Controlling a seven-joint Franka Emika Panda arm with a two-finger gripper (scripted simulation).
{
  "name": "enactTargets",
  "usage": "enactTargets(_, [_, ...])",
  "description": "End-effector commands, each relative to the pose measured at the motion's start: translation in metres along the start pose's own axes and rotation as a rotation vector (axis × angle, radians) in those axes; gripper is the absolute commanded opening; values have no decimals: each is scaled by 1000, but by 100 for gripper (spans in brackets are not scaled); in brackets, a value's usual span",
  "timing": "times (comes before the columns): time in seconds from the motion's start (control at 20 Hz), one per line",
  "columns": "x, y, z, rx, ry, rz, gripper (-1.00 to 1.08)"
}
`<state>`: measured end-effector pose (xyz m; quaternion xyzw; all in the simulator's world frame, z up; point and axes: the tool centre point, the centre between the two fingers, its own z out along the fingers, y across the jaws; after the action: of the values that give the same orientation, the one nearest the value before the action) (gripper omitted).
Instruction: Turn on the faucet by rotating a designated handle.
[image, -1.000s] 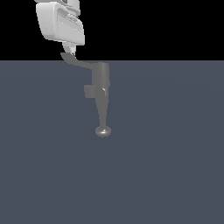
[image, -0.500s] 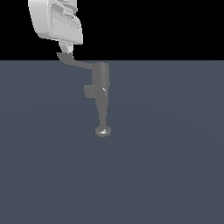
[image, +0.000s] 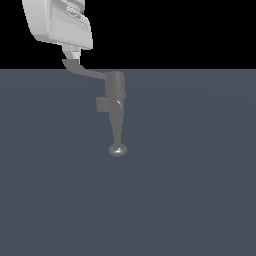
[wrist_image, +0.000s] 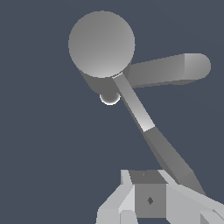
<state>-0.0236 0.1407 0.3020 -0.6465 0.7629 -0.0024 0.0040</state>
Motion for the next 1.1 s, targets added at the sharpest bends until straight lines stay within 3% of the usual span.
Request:
enactTargets(0.0, [-2,10,3,-9,3,-6,-100])
enactTargets(1.05, [32,44,1,-5,1,-3,-100])
